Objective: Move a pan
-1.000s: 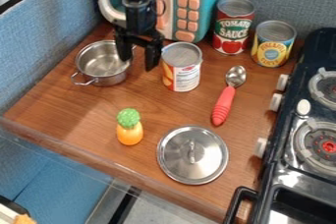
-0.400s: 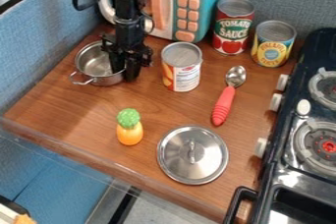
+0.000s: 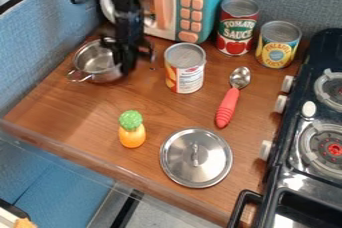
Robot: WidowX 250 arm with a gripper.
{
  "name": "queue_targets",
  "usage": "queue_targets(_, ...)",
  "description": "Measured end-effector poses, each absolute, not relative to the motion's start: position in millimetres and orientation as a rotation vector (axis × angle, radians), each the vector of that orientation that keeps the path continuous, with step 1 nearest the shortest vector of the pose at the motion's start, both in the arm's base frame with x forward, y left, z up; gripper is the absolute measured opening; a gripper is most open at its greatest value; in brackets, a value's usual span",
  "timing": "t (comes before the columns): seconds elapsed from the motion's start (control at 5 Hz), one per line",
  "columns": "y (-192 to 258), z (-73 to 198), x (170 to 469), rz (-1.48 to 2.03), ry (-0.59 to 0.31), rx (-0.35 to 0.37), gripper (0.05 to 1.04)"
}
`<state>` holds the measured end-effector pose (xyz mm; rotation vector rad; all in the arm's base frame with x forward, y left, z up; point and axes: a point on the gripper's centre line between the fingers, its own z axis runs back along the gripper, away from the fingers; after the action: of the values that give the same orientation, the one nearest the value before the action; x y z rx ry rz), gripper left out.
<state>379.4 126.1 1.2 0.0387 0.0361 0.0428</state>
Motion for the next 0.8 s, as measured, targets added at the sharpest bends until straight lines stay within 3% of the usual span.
queue_targets(0.2,122,32,377,0.076,-0.026,0.029,0.074)
queue_targets(0.4,115,55,357,0.064,-0.061,0.009,0.074)
queue_targets(0.8,123,20,292,0.109,0.030,-0.015,0.074)
